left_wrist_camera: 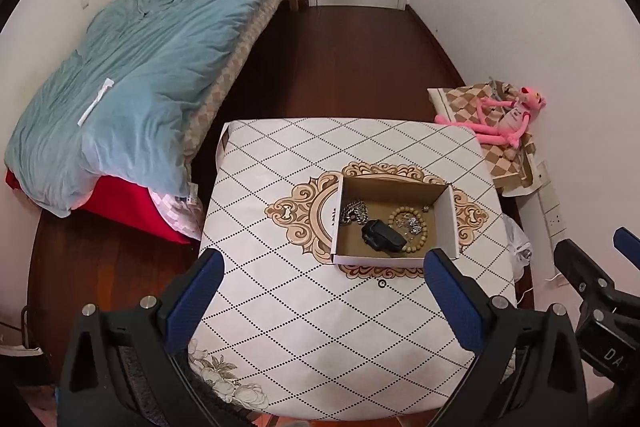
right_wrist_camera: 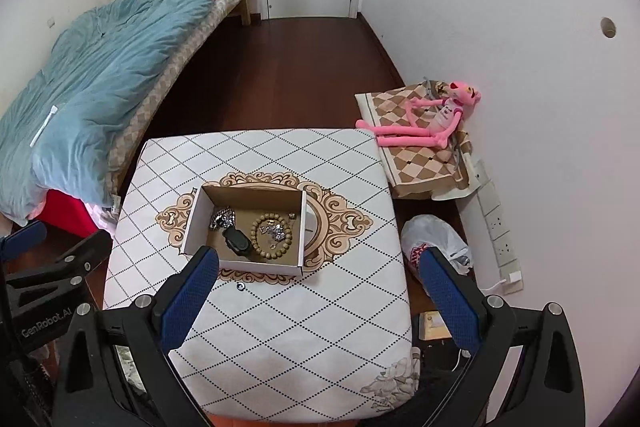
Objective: Organize jewelry
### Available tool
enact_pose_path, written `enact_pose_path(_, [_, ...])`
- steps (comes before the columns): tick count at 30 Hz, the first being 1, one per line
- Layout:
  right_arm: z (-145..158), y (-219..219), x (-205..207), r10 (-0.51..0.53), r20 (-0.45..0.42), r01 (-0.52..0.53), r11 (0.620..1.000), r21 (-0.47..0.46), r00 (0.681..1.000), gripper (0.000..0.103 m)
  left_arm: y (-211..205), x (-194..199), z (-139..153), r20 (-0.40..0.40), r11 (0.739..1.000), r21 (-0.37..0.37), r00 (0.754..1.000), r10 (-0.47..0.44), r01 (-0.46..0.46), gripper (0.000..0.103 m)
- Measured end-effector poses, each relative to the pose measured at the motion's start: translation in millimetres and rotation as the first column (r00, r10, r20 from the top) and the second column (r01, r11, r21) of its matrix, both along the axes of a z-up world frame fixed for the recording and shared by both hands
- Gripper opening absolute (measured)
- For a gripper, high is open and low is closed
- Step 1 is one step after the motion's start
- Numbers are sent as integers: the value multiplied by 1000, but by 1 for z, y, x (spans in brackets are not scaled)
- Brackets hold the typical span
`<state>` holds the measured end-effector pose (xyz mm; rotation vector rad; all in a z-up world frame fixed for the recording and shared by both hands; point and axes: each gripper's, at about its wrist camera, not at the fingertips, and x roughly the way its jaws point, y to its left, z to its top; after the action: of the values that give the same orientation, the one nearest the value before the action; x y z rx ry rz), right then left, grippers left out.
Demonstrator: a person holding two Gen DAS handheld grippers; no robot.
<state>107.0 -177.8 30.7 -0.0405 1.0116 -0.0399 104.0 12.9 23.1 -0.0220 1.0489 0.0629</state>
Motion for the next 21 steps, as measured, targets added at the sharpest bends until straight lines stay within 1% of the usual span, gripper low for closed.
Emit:
enact_pose_path(9, [-25,1,12,-7,-40,7,1000,13,999,101,1,8,-13,-26,1000,7,1000,1,0,102])
enact_pose_path(16, [-31,-1,14,-9,-48,10,1000,8,999,101,-5,10,-13,-20,1000,12,1000,-19,19,102])
enact_pose_path(21, [-32,-3,14,-5,-51,6,1000,4,999,102,-6,11,-14,-29,1000,0,999,-23,23,102])
